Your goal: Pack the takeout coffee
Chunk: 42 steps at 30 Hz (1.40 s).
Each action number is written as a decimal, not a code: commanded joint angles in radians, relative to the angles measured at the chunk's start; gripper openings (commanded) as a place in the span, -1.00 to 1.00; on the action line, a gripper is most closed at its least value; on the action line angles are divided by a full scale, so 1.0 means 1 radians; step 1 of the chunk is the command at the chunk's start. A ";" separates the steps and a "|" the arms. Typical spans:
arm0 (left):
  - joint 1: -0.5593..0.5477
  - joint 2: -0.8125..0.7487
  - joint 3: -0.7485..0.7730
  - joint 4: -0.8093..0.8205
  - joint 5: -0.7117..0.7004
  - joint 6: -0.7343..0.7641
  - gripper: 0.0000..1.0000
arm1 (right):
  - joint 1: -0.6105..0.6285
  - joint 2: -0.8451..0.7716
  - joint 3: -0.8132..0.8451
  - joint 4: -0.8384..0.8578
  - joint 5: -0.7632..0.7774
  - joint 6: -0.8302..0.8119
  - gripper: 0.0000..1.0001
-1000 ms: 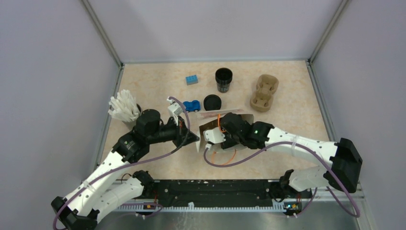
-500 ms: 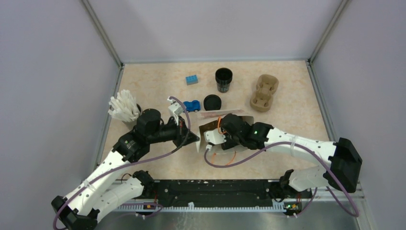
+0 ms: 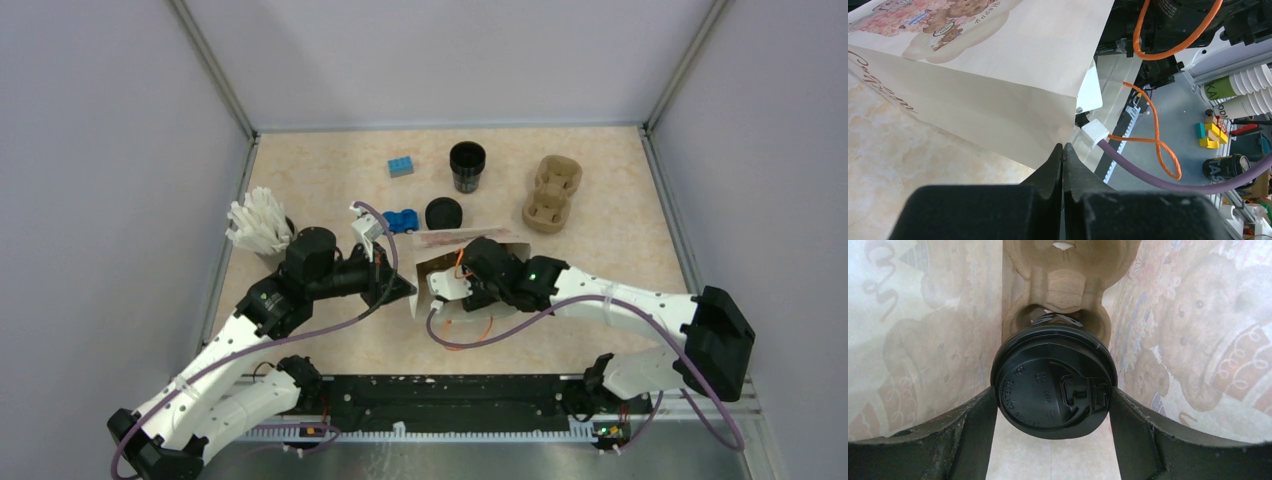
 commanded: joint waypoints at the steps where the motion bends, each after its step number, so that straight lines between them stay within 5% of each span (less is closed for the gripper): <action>1: 0.003 -0.004 0.035 0.024 0.037 0.010 -1.00 | -0.018 0.017 -0.014 0.032 -0.001 0.001 0.22; 25: 0.002 -0.001 0.035 0.021 0.036 -0.002 -1.00 | -0.026 0.004 -0.015 0.035 0.020 0.015 0.30; 42: 0.002 0.042 0.076 0.002 0.013 0.034 -1.00 | -0.027 -0.002 0.065 -0.010 0.006 -0.004 0.57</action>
